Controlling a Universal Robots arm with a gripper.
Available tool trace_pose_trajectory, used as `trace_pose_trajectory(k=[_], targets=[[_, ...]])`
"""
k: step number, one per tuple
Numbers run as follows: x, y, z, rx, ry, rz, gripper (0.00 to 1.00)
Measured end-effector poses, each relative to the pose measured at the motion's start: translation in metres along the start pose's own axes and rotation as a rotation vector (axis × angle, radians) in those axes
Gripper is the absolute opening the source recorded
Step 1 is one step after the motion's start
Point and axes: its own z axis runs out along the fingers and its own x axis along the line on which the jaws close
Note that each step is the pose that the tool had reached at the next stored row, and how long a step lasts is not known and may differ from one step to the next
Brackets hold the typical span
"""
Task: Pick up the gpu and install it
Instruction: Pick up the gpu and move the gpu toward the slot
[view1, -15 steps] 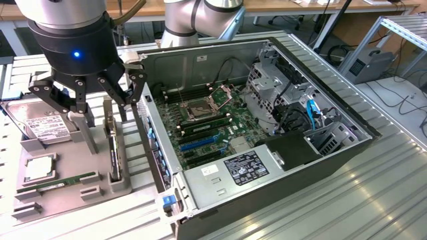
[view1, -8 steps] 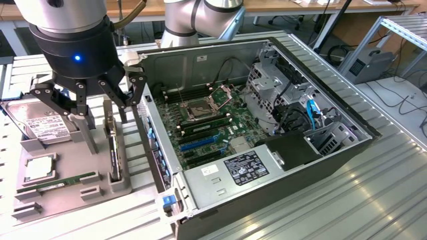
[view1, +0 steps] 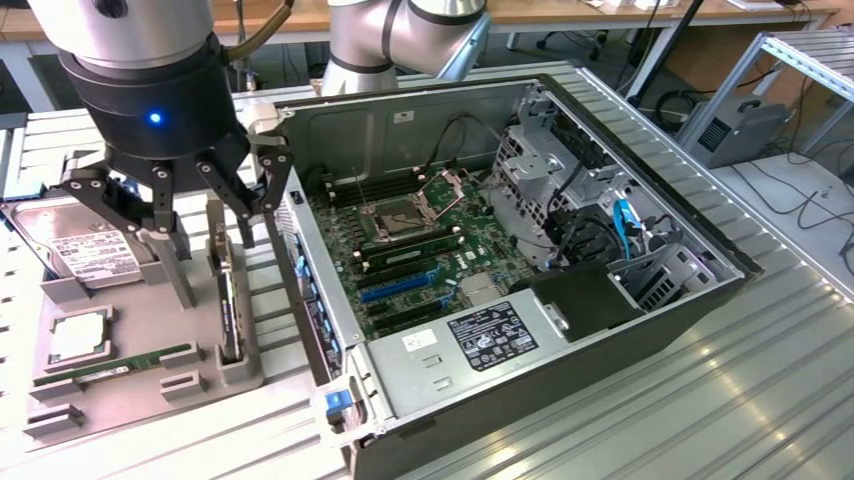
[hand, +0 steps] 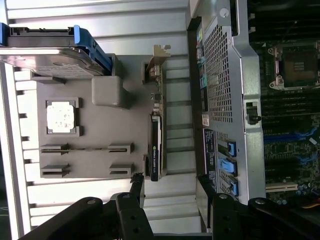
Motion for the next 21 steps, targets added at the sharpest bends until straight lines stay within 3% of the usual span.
trace_pose_trajectory(k=[21], targets=[[0.0010,-0.0002,0.0053,0.0042,-0.0003,0.000,0.54]])
